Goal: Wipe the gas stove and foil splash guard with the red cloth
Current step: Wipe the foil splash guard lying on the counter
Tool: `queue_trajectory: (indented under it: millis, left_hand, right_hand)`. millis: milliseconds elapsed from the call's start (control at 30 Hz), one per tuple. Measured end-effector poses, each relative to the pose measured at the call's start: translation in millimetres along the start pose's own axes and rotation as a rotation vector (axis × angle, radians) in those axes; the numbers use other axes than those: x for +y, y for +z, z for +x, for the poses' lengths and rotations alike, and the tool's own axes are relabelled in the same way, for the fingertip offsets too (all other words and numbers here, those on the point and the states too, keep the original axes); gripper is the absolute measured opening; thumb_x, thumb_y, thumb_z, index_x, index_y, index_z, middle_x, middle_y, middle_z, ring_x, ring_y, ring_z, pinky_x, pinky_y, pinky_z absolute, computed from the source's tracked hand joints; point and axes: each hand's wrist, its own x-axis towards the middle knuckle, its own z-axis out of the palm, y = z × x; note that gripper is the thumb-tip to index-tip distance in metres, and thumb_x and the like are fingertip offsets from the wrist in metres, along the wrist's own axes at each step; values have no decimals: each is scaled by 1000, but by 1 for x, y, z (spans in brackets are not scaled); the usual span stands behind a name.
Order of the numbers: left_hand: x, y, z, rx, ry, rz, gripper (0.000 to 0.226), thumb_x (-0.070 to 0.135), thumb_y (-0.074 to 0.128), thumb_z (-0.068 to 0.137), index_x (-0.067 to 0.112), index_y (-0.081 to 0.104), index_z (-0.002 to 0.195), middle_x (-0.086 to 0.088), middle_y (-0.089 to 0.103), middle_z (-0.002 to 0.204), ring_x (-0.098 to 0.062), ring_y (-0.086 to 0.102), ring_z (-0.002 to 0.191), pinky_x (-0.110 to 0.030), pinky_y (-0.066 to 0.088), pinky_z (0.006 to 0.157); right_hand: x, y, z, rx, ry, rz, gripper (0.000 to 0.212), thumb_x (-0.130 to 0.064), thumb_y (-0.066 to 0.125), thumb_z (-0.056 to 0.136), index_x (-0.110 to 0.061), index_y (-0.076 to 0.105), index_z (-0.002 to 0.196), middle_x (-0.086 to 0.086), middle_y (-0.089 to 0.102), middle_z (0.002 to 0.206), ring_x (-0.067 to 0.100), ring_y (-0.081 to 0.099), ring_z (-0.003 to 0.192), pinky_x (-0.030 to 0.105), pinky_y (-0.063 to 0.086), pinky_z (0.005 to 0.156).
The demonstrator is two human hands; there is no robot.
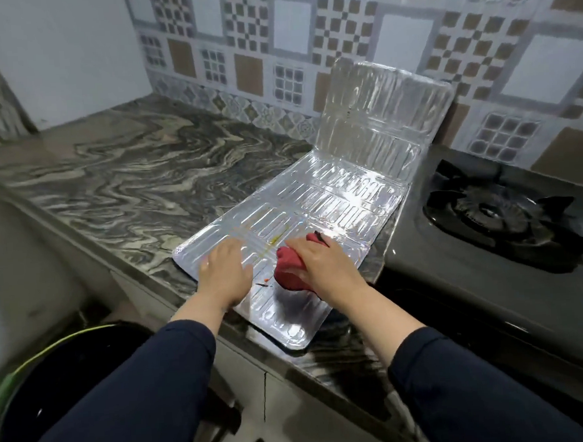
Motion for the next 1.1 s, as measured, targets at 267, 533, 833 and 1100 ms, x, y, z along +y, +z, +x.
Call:
queue_trajectory:
  millis: [267,533,833,1100]
  left_hand:
    - [-58,19,-8,-199,-183,88,112,83,28,74,12,-12,150,-3,-22,159,-17,-25,145,-64,-14,110]
    - [-73,19,-10,-314,-176,108,139,98,26,47,15,-26,145,-2,-38,152,-15,-37,138,-68,-17,108]
    - [-72,16,-3,-418,-203,135,136,96,24,48,15,-32,142,0,-46,146,-17,-43,135,-73,-18,99]
    - [-72,18,0,-413,-211,105,139,96,28,46,16,-33,141,2,-48,145,-18,-43,135,-76,-15,99]
  right_hand:
    - [-7,63,-18,-332,63,-16,90,-79,12,76,-29,17,151,-7,16,159,15,6,149,54,-16,114]
    - [-16,80,-20,-348,-20,-36,81,-68,-5,82,-32,18,150,-9,7,160,23,2,149,52,-18,113]
    - [17,97,26,-303,94,-39,65,-63,7,91,-36,12,150,-7,7,161,22,6,148,45,-2,118]
    - [1,107,56,-328,129,-2,76,-66,5,86,-28,12,151,-5,7,161,20,4,148,51,4,117]
